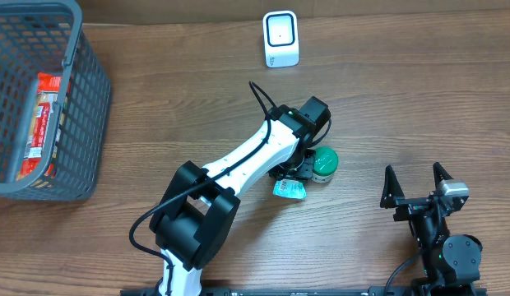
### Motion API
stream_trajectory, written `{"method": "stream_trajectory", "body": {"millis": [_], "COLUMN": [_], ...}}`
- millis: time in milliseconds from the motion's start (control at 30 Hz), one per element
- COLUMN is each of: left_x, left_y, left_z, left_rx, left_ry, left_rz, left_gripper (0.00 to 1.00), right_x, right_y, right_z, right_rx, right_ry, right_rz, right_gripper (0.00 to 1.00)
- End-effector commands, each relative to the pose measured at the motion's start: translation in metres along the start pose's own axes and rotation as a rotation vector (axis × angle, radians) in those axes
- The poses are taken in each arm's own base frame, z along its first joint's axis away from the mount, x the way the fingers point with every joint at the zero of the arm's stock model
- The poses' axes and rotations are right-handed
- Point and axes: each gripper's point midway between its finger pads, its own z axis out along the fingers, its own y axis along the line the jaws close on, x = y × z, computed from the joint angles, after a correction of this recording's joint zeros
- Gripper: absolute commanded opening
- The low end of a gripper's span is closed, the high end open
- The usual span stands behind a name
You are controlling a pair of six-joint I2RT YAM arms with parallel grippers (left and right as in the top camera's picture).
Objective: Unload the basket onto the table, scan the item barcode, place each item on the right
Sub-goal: 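Lower the packs onto the table beside a green jar and release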
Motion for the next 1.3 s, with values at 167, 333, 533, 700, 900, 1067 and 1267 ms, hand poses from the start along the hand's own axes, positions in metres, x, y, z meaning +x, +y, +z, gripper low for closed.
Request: {"method": "stream_trajectory", "body": {"millis": [167,333,533,700,900,1067,1267], "left_x": [0.018,0.009,0.004,0.014,0.019,0.021,0.021], "left_y": [-0.029,-0.011,0.006,0.009,0.012,0.009,0.007], "left_z": [-0.012,-0.01,-0.003,0.017,0.024,0.024,0.017], "left_rx": [0.16,0.054,-0.031,-0.034,-0.042,-0.022,-0.02], "left_ry": [0.073,0.018,-0.02,-0.009,0.005,0.016,0.025], "left_rz": [0.036,0.048,0.013,0.002,0.003,0.003,0.006], "left_gripper": [0.43,0.45,0.45,0.45,0.8,0.92,1.0], "right_x": [0.002,0.002,0.002,0.002,0.002,0.002,0.002], "right_y": [-0.001,-0.001,-0.001,-0.001,-0.001,-0.001,-0.001], "right_z": [0.0,0.0,0.0,0.0,0.0,0.0,0.0], "right_rx": [0.001,0.001,0.001,0.001,0.001,0.001,0.001], "right_ry": [-0.004,-0.004,-0.004,-0.004,-0.004,-0.004,-0.004], "right_rz": [-0.004,-0.004,-0.004,-0.004,-0.004,-0.004,-0.004], "right_gripper": [1.0,1.0,1.0,1.0,1.0,1.0,1.0]}}
